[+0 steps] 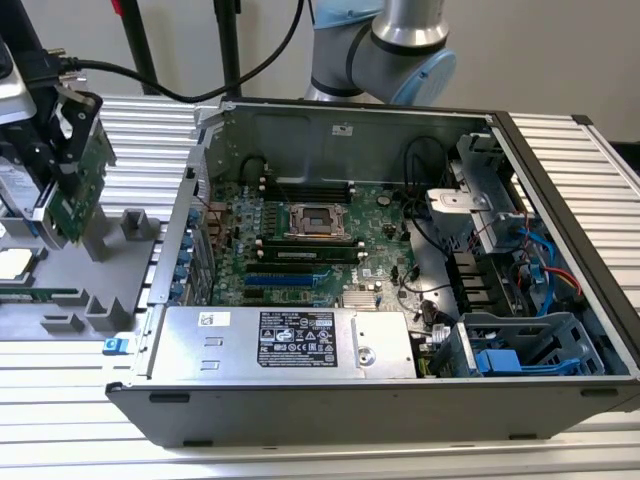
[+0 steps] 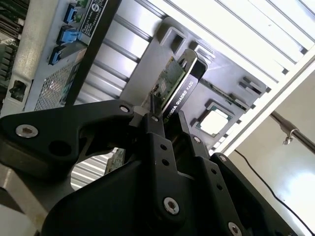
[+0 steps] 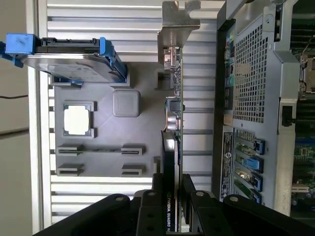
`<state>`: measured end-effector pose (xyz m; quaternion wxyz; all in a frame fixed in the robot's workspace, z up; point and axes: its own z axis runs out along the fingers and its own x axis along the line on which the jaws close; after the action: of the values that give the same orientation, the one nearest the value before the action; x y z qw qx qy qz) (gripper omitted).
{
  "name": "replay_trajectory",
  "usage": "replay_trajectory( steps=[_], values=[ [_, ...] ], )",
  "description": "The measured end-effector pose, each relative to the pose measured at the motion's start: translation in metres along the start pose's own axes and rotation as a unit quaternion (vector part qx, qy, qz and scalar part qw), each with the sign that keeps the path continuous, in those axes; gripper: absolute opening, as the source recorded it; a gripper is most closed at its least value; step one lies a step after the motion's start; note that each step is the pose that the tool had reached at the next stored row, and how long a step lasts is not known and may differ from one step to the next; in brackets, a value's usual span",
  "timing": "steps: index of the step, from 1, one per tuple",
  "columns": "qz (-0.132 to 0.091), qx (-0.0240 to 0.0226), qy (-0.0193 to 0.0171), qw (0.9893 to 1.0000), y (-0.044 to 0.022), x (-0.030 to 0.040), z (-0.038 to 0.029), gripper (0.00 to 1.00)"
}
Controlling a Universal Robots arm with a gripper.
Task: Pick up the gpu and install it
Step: 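Pick up the gpu and move the gpu toward the slot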
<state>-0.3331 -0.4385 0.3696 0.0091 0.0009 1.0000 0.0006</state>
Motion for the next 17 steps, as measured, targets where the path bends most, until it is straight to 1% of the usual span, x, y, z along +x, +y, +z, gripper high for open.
replay_trajectory(
  steps=[5,17],
  values=[
    [0.0,0.0,0.0,1.0,0.0,0.0,-0.0024,0.0],
    [0.0,0.0002,0.0,1.0,0.0,-0.0001,-0.0058,0.0]
  ],
)
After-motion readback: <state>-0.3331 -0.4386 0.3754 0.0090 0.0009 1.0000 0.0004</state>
